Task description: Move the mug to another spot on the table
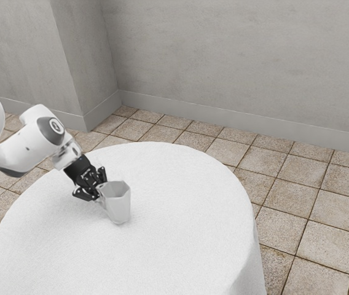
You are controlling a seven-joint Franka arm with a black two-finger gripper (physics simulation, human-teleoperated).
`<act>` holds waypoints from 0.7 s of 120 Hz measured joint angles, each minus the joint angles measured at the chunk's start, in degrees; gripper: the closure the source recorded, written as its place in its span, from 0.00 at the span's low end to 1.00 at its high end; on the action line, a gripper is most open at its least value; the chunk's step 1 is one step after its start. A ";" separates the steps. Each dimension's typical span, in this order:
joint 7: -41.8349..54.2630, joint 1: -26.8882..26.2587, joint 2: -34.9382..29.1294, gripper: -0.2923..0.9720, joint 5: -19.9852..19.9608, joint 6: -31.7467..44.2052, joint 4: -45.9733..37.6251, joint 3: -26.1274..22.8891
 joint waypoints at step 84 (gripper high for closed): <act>1.26 0.12 0.94 0.26 0.78 0.06 1.68 -0.36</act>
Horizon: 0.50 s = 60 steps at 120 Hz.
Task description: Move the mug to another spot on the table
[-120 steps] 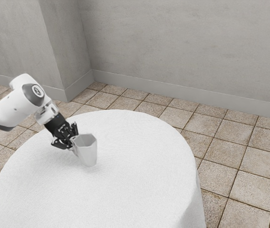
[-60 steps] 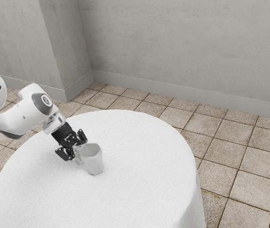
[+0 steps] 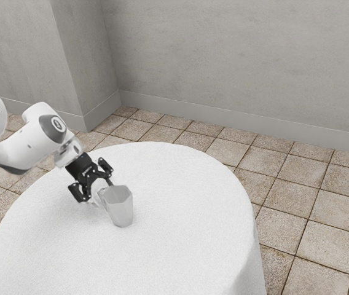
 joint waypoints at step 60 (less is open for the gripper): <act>-11.08 -0.91 -12.74 0.23 18.85 -4.16 4.45 3.50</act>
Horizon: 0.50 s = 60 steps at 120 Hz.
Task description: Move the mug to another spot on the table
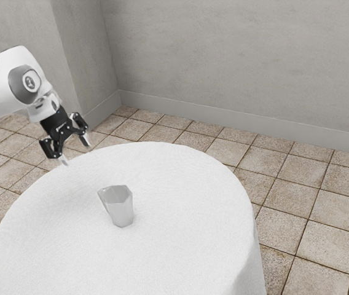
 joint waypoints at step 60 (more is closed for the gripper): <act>-53.27 -7.65 -8.17 0.23 19.41 -18.23 17.37 -9.87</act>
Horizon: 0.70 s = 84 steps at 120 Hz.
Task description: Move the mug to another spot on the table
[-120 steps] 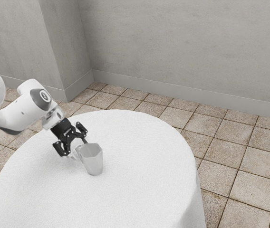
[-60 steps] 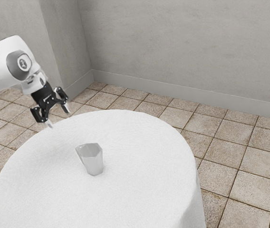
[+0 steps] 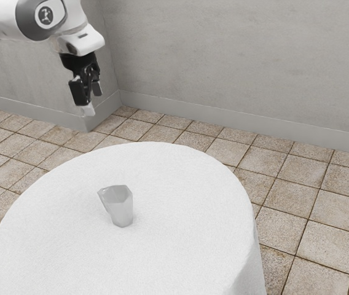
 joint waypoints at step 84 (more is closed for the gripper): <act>-43.58 0.50 -0.46 0.23 2.15 -12.86 6.38 -0.26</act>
